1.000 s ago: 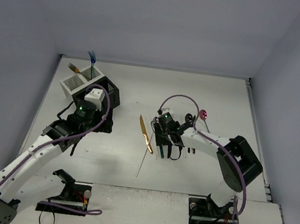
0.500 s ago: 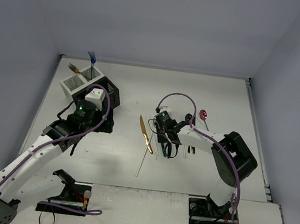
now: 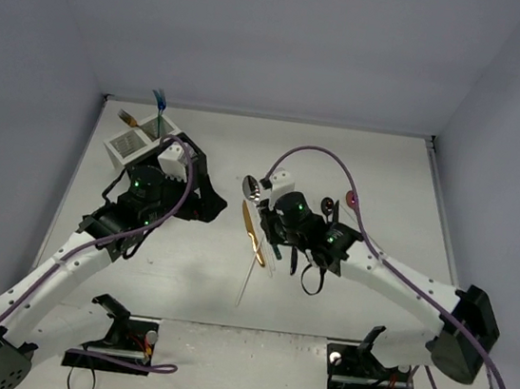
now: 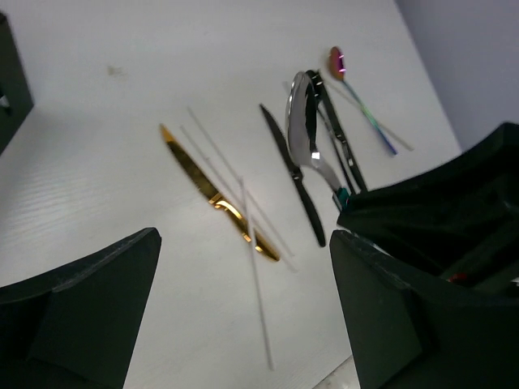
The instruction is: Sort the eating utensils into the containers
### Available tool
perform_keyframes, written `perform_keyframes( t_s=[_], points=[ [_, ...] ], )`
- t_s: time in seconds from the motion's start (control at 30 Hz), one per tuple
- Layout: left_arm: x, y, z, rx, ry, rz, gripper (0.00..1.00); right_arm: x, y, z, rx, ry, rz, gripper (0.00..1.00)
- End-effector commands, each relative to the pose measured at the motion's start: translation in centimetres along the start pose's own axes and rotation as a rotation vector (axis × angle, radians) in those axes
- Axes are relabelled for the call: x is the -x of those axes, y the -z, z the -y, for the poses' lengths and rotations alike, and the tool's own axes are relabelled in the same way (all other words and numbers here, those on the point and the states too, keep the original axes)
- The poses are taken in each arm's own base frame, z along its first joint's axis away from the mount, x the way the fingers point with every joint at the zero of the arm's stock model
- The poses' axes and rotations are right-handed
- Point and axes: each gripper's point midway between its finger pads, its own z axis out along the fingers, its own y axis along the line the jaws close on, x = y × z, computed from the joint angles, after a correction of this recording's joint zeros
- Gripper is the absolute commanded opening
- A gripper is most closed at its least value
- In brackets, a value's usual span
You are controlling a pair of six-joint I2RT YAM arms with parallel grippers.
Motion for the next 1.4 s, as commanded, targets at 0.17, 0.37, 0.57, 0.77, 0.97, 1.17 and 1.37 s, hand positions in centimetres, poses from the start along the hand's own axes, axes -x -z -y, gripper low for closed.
perform_keyframes(
  t_s=[0.17, 0.37, 0.57, 0.77, 0.97, 1.17, 1.37],
  points=[
    [8.2, 0.2, 7.8, -0.284, -0.025, 0.220, 0.79, 6.9, 4.7, -4.7, 0.196, 0.022, 0.251, 0.00],
    [8.4, -0.5, 8.3, -0.259, -0.048, 0.217, 0.74, 7.8, 5.3, -5.4, 0.229, 0.014, 0.282, 0.00],
    [7.4, -2.5, 7.6, -0.177, -0.080, 0.179, 0.58, 8.2, 5.4, -5.7, 0.240, 0.006, 0.297, 0.00],
    [6.9, -2.7, 7.4, -0.139, -0.117, 0.176, 0.12, 8.0, 5.0, -5.7, 0.237, 0.003, 0.291, 0.00],
    [8.2, -2.1, 6.2, -0.068, -0.172, 0.231, 0.00, 8.1, 4.6, -5.1, 0.197, -0.030, 0.293, 0.38],
    [11.8, 0.1, 0.5, 0.283, -0.312, 0.261, 0.00, 7.5, 5.0, -2.2, 0.070, -0.101, 0.315, 0.68],
    [21.6, 3.3, -5.1, 0.522, -0.340, 0.436, 0.00, 5.7, 6.0, 0.9, -0.005, -0.167, 0.314, 0.71]
  ],
)
